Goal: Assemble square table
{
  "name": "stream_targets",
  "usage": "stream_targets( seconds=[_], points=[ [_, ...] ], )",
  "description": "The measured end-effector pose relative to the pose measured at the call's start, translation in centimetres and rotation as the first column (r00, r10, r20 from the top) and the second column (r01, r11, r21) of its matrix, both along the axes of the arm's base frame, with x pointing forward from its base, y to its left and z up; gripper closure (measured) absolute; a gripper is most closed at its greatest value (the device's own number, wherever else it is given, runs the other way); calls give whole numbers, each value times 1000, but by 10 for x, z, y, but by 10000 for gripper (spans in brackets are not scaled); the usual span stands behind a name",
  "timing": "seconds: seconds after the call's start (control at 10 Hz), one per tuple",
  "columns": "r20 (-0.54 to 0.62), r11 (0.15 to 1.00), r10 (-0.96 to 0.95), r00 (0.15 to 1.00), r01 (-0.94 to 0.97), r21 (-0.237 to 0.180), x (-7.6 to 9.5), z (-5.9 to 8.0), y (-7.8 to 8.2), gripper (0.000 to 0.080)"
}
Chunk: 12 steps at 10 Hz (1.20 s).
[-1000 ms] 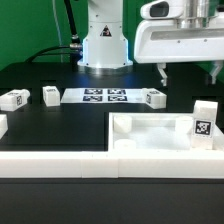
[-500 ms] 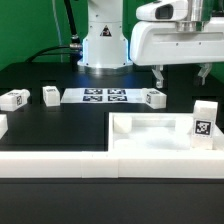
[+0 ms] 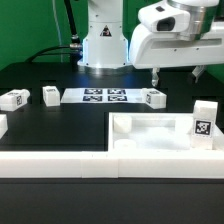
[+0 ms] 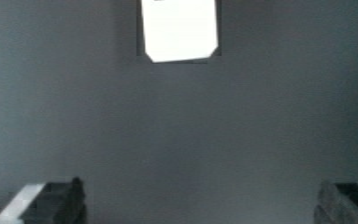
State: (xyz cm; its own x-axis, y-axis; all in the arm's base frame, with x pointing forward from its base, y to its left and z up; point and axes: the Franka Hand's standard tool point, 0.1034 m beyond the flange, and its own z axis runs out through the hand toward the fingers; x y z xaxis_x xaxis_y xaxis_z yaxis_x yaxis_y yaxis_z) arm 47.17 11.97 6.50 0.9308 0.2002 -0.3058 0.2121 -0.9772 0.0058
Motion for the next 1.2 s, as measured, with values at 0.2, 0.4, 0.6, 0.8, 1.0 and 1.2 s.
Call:
stream_targets(
  seconds=[0.2,0.4,0.6,0.8,1.0,1.2],
  points=[
    [-195,999,-15,981,8,-38,-10,1,-4,150],
    [-321,998,-26,947,6,-64,-18,-10,-12,150],
    [-373,996,5,928,-36,-77,-20,-21,-16,150],
    [-404,996,-7,915,-31,-86,-24,-20,-18,150],
    [-412,996,22,911,-55,-69,-23,-20,-21,150],
    [-438,989,131,890,-147,-3,-23,-22,-22,150]
  ],
)
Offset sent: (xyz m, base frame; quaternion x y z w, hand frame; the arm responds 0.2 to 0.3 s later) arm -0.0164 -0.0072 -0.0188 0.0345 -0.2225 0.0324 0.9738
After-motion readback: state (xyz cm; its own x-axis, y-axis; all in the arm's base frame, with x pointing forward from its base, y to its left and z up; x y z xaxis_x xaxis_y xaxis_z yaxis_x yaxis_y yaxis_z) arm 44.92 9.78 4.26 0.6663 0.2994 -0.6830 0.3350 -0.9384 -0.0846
